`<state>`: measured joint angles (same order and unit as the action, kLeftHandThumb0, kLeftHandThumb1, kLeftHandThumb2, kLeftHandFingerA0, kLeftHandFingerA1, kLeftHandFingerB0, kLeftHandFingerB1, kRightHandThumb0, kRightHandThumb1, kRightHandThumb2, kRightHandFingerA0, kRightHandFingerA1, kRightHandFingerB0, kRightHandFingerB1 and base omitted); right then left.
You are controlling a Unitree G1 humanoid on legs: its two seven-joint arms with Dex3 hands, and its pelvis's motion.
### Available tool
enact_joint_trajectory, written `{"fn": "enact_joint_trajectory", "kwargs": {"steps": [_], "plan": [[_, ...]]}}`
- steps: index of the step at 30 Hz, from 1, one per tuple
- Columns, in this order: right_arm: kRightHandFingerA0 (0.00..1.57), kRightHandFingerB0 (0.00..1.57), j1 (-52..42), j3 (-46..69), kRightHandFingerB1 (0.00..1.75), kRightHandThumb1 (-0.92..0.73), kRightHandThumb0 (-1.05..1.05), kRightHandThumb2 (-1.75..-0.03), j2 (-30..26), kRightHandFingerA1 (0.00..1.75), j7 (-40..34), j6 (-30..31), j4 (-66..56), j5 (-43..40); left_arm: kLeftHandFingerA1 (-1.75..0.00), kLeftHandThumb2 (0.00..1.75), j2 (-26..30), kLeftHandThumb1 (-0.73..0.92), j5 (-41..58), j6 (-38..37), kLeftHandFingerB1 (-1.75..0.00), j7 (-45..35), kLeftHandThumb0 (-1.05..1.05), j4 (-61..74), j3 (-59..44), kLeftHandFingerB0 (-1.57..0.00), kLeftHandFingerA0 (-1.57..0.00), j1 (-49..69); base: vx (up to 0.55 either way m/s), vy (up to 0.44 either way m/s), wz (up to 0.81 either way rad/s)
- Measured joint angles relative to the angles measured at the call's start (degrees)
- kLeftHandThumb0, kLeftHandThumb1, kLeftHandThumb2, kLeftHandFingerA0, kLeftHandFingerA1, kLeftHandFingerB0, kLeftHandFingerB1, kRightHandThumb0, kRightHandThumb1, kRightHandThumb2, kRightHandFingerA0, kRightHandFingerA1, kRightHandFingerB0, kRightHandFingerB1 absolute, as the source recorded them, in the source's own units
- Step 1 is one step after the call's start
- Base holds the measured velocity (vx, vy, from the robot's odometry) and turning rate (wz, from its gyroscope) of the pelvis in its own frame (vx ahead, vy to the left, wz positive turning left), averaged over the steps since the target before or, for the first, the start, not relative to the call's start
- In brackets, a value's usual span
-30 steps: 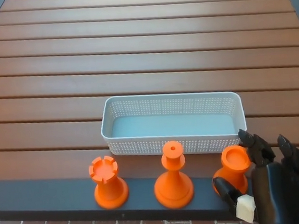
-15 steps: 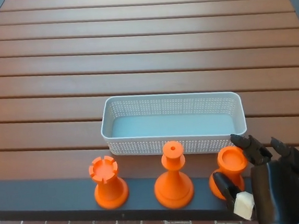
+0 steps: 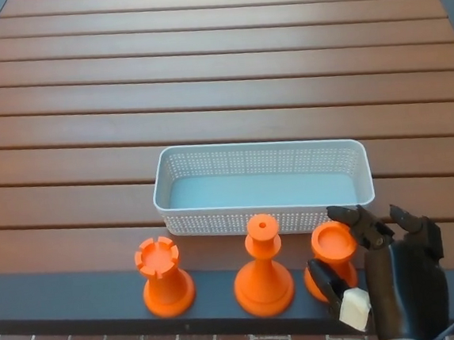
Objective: Using the right hand to place 3 different shape and weight chess pieces into a small container
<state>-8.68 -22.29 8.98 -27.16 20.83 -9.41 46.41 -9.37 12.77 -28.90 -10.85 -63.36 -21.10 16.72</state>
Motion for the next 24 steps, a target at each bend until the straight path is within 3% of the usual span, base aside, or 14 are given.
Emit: {"fn": "enact_joint_trajectory", "kwargs": {"steps": [1,2,7,10,12,13,15,16,17,18,24], "plan": [[1.02,0.66,0.0,0.0,0.41,-0.78,-0.4,-0.65,0.0,1.25,0.0,0.0,0.0,0.0,-1.37,1.07,0.0,0.57,0.0,0.0,-1.12,0.0,-0.13,0.0,0.0,-0.97,-1.1,0.0,0.0,0.0,0.0],[0.8,0.94,0.0,-0.05,0.53,-0.79,-0.35,-0.64,-0.23,1.69,0.0,-0.35,0.0,-0.1,-1.32,1.11,-0.05,0.49,0.27,0.0,-1.11,-0.3,-0.1,-0.01,-0.23,-1.01,-1.16,0.08,0.0,0.0,0.0],[0.78,0.95,-0.18,-0.08,0.6,-0.78,-0.36,-0.59,-1.01,1.69,0.03,-1.11,-0.16,-0.36,-1.3,1.08,-0.02,0.51,1.03,-0.06,-1.08,-1.08,-0.1,-0.68,-0.7,-1.01,-1.16,0.11,0.0,0.0,0.0],[0.84,0.94,-0.36,-0.08,0.8,-0.78,-0.34,-0.71,-1.42,1.57,0.1,-1.46,-0.42,-0.63,-1.33,1.06,-0.14,0.52,1.53,-0.07,-1.1,-1.67,-0.11,-0.97,-1.13,-0.99,-1.15,0.24,0.0,0.0,0.0],[0.84,0.94,-0.42,0.0,0.8,-0.78,-0.34,-0.71,-1.51,1.57,0.16,-1.69,-0.45,-0.96,-1.33,1.06,-0.13,0.52,1.68,-0.11,-1.1,-1.77,-0.11,-1.17,-1.11,-0.99,-1.15,0.35,0.0,0.0,0.0],[0.83,0.88,-0.55,0.01,1.04,-0.75,-0.3,-0.79,-1.62,1.55,0.16,-2.0,-0.46,-1.2,-1.33,1.12,-0.18,0.5,1.71,-0.11,-1.09,-1.74,-0.08,-1.15,-1.06,-1.01,-1.15,0.47,0.0,0.0,0.0],[0.82,0.85,-0.64,0.04,1.13,-0.75,-0.3,-0.78,-1.72,1.57,0.16,-2.36,-0.45,-1.47,-1.3,1.13,-0.25,0.48,1.83,-0.11,-1.08,-1.79,-0.08,-1.12,-1.18,-1.03,-1.17,0.53,0.0,0.0,0.0],[0.79,0.77,-0.69,0.06,1.32,-0.73,-0.27,-0.84,-1.81,1.59,0.16,-2.71,-0.45,-1.73,-1.26,1.12,-0.34,0.49,2.04,-0.1,-1.06,-1.98,-0.09,-1.13,-1.49,-1.03,-1.2,0.54,0.0,0.0,0.0],[0.79,0.77,-0.76,0.07,1.32,-0.73,-0.27,-0.84,-1.86,1.59,0.17,-3.06,-0.45,-1.96,-1.26,1.12,-0.4,0.49,2.27,-0.1,-1.06,-2.22,-0.09,-1.15,-1.88,-1.03,-1.2,0.56,0.0,0.0,0.0],[0.78,0.65,-0.84,0.02,1.5,-0.75,-0.27,-0.77,-1.92,1.61,0.16,-3.37,-0.45,-2.06,-1.27,1.09,-0.42,0.48,2.49,-0.1,-1.06,-2.51,-0.09,-1.24,-2.15,-1.04,-1.2,0.63,0.0,0.0,0.0],[0.7,0.55,-1.82,-0.23,1.6,-0.85,-0.34,-0.72,-2.82,1.75,-0.4,-5.78,-0.05,-2.12,-1.29,1.07,-0.24,0.49,3.32,-0.11,-1.08,-3.18,-0.08,-1.75,-2.53,-1.02,-1.17,1.17,0.0,0.0,0.0]]}}
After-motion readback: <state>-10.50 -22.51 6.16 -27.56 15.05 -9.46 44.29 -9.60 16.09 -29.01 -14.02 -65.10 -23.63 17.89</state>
